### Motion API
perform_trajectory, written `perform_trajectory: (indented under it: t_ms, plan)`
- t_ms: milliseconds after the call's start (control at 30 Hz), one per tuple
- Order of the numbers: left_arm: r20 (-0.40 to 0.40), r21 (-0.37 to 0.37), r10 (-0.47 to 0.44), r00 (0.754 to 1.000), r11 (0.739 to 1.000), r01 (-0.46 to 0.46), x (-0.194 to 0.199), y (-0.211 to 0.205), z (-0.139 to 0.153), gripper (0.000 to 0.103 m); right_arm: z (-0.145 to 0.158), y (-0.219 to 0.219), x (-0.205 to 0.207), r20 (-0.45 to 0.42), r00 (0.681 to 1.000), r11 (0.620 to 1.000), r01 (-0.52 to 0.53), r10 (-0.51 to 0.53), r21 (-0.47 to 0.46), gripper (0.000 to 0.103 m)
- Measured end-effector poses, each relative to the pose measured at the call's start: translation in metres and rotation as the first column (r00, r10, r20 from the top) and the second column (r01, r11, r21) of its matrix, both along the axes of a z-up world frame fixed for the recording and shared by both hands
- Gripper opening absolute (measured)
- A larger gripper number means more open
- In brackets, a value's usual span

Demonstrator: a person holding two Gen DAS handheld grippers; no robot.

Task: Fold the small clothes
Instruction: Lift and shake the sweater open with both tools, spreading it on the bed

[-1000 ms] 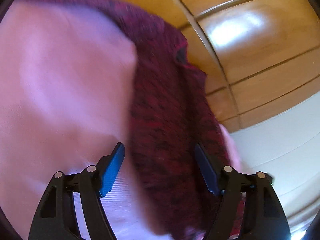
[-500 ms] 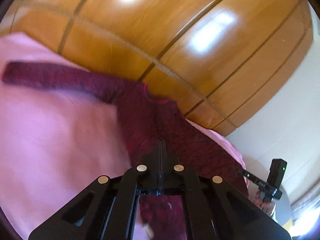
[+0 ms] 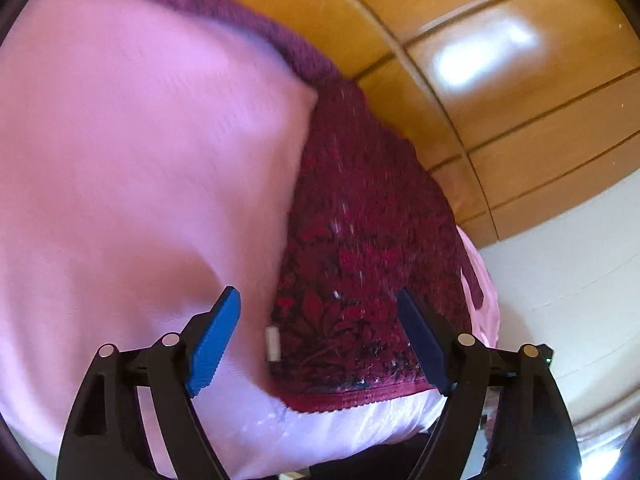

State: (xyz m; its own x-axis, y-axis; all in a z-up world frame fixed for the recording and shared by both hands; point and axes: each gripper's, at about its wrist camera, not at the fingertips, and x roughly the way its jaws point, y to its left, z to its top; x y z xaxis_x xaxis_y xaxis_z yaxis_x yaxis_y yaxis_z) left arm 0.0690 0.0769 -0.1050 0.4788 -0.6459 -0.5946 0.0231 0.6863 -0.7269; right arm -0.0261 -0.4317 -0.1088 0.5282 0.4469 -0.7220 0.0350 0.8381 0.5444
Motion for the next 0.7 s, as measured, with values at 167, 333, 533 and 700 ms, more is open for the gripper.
perform_trajectory:
  t_ms: [167,333,533,700]
  plan:
    - [0.0,0.077,-0.093,0.996,0.993,0.093,0.014,-0.034,-0.004,0.022,-0.008,0.029,0.016,0.003,0.999,0.997,-0.042,0.042,0.071,0.036]
    - [0.09,0.126,-0.089,0.992,0.989,0.077,0.002,-0.022,0.031,0.012,0.044,0.047,0.018,0.13,0.984,0.989,-0.112,0.123,-0.093,0.02]
    - [0.108,0.162,-0.121,0.987,0.981,0.103,-0.045,-0.013,0.046,0.012,0.086,0.057,-0.024,0.174,0.95,0.941,-0.209,0.26,-0.265,0.019]
    - [-0.001,0.184,-0.111,0.994,0.977,0.109,-0.071,-0.023,0.008,0.012,0.027,0.064,-0.037,-0.046,0.964,0.911,-0.262,0.261,-0.319,0.018]
